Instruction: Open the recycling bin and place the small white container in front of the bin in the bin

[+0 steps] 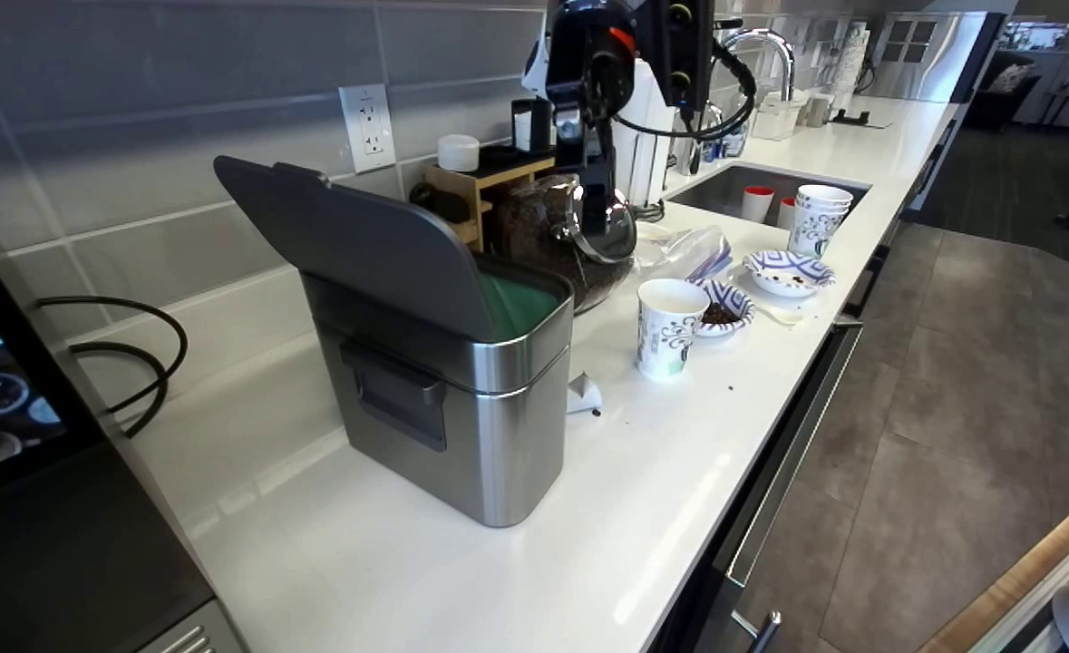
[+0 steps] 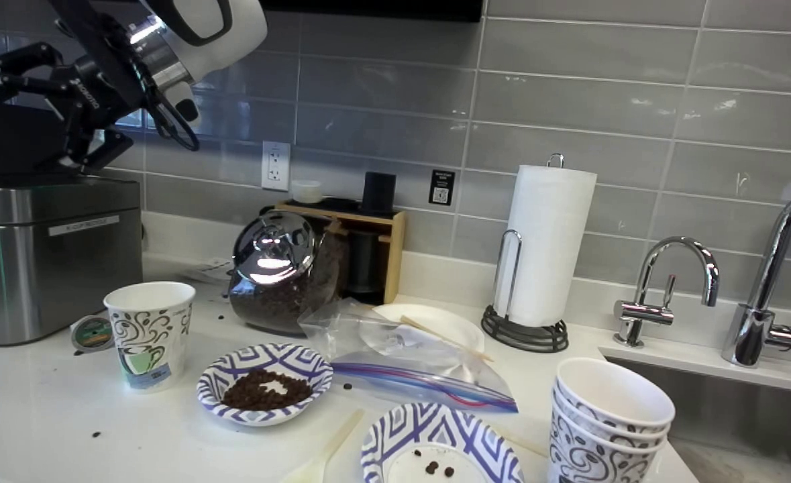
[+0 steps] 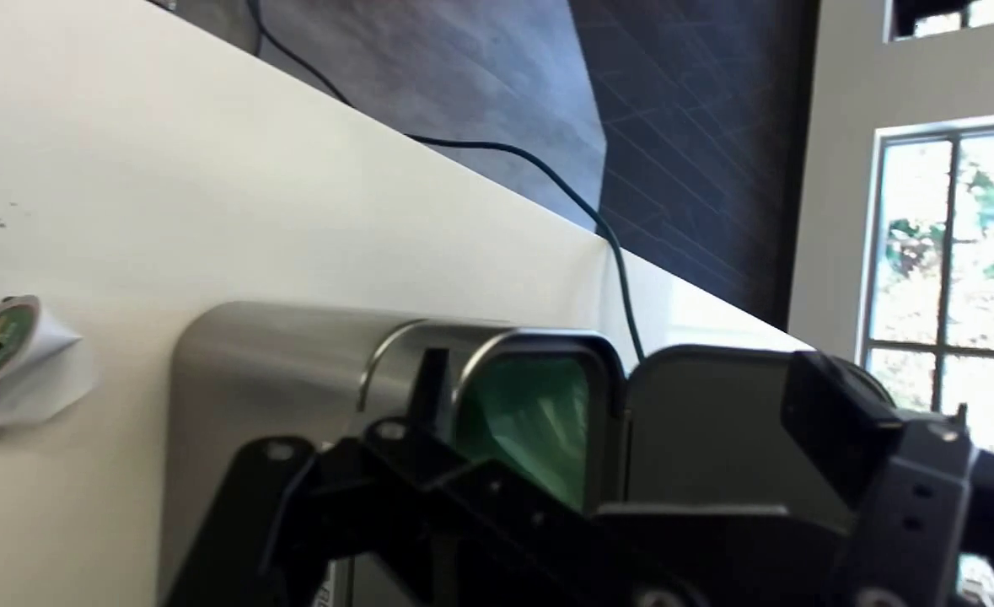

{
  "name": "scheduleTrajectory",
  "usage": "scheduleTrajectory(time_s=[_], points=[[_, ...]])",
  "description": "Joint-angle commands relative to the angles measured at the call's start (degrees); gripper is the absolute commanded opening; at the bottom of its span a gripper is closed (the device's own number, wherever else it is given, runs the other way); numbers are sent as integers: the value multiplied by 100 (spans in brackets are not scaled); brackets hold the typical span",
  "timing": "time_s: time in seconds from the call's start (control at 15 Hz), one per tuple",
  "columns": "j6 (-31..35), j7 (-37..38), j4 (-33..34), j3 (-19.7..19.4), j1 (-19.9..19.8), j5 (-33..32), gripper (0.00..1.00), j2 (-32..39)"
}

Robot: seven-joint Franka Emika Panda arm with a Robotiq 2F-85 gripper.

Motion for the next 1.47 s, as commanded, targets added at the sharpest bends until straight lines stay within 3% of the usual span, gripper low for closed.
scheduleTrajectory(time_s=[0.0,0.47,0.87,1.4], points=[[677,-793,-972,55,3,-598,100,-802],[2073,-2381,-2072,134,59,-1233,100,-1554],[3485,-3502,-2570,240,230,-1757,100,-1607],[4495,-4037,-2886,383,394,-2080,100,-1320]])
